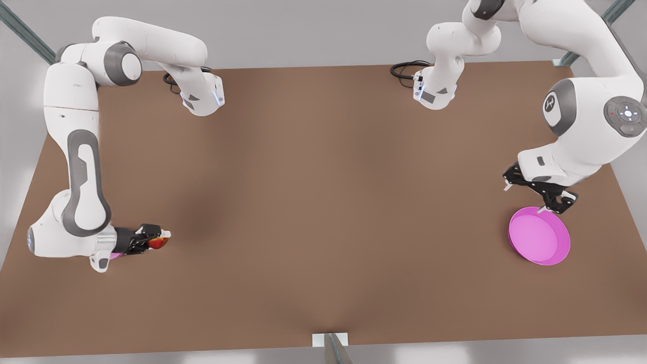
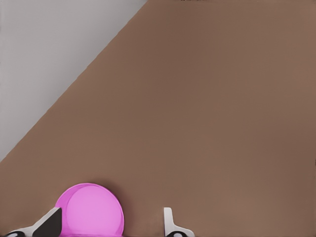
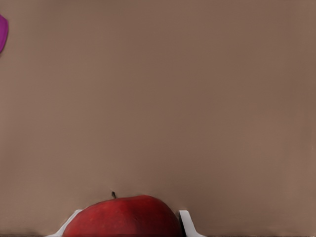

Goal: Use the left arm to pick up the apple from the plate, transfer it to the gripper of the right arm, and then use the right arm to place it into the bowl

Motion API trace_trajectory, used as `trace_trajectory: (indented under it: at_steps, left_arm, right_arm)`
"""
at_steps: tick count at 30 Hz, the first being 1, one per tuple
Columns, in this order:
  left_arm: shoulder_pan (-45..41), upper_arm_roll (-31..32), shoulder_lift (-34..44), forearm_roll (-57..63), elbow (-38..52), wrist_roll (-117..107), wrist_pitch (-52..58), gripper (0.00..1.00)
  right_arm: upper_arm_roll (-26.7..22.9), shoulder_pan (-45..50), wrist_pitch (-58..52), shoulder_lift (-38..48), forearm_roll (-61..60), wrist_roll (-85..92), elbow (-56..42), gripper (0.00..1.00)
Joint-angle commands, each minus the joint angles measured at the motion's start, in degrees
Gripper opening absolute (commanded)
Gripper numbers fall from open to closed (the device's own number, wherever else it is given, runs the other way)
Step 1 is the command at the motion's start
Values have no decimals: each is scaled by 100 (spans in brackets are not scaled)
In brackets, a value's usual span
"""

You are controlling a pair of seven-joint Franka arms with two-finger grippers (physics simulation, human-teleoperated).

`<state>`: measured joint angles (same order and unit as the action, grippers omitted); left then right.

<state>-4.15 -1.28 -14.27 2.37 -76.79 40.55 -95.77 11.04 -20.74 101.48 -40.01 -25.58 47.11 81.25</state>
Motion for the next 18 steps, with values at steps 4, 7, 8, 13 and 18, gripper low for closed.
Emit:
trace_trajectory:
  at_steps: [4,7,8,13,18]
  left_arm:
    - [-7,5,3,-9,15,-4925,102,100]
    - [-59,14,21,-9,94,-4960,137,100]
    - [-103,5,-23,26,314,-4961,427,100]
    - [-244,5,-32,26,323,-5918,296,100]
    - [-253,5,-93,26,323,-5945,296,100]
  right_arm:
    - [12,-123,47,-15,1116,62,-144,68]
    - [4,-141,56,-42,1450,97,-337,68]
    - [-5,-141,56,-77,1494,194,-452,69]
    - [-5,-123,337,-340,1925,290,-786,69]
    - [-304,-141,434,-507,2145,976,-962,70]
